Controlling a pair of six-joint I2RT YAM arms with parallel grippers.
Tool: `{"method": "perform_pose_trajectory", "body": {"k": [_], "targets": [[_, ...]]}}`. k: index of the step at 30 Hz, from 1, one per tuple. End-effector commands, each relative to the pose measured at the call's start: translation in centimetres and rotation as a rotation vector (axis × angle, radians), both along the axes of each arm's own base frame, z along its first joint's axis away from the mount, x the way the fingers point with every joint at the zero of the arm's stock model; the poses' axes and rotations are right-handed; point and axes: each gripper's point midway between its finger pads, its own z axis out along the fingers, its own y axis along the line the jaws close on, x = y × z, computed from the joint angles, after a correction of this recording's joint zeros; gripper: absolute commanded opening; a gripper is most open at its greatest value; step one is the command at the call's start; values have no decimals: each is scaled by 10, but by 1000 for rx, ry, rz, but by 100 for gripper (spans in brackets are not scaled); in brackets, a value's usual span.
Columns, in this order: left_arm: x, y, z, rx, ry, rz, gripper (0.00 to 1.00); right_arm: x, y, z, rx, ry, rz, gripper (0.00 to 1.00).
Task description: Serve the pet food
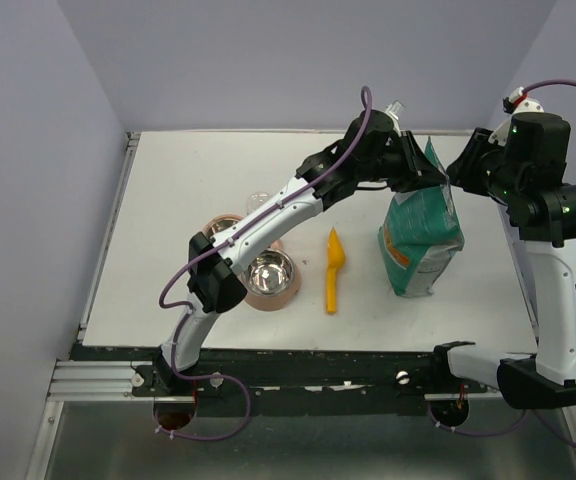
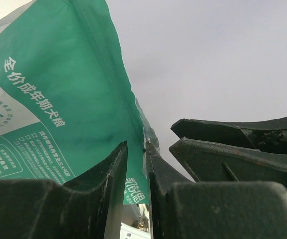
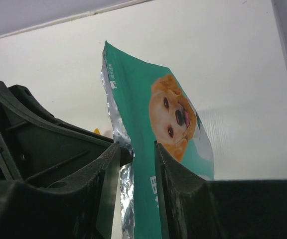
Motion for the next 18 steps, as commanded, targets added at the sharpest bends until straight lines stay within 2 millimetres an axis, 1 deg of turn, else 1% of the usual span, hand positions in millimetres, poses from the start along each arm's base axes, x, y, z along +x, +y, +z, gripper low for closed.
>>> {"method": "perform_pose_trajectory", "body": {"k": [1, 3, 6, 8, 10, 11, 12, 15, 18], "targets": [[-4, -11, 6, -43, 24, -7, 30, -5, -6, -5, -31, 25, -3, 41], [-3, -12, 9, -58, 20, -4, 30, -6, -7, -6, -38, 29, -6, 41], [-2, -14, 5, -55, 43, -2, 24, -6, -9, -8, -43, 38, -15, 39], [-3, -16, 1, -41, 48, -4, 22, -6, -11, -9, -54, 43, -25, 38], [-4, -15, -1, -34, 49, -9, 14, -6, -9, -8, -53, 38, -10, 37], [-3, -15, -4, -24, 50, -5, 5, -6, -7, -8, -49, 38, 2, 36], [-3, -14, -5, -16, 46, -2, 0, -6, -5, -9, -45, 40, 16, 36], [-2, -12, -4, -5, 19, -4, 0, -8, 3, -17, -41, 62, 61, 37], [-5, -9, -7, 18, 8, -12, 0, -7, 2, -23, -50, 66, 58, 36]]}}
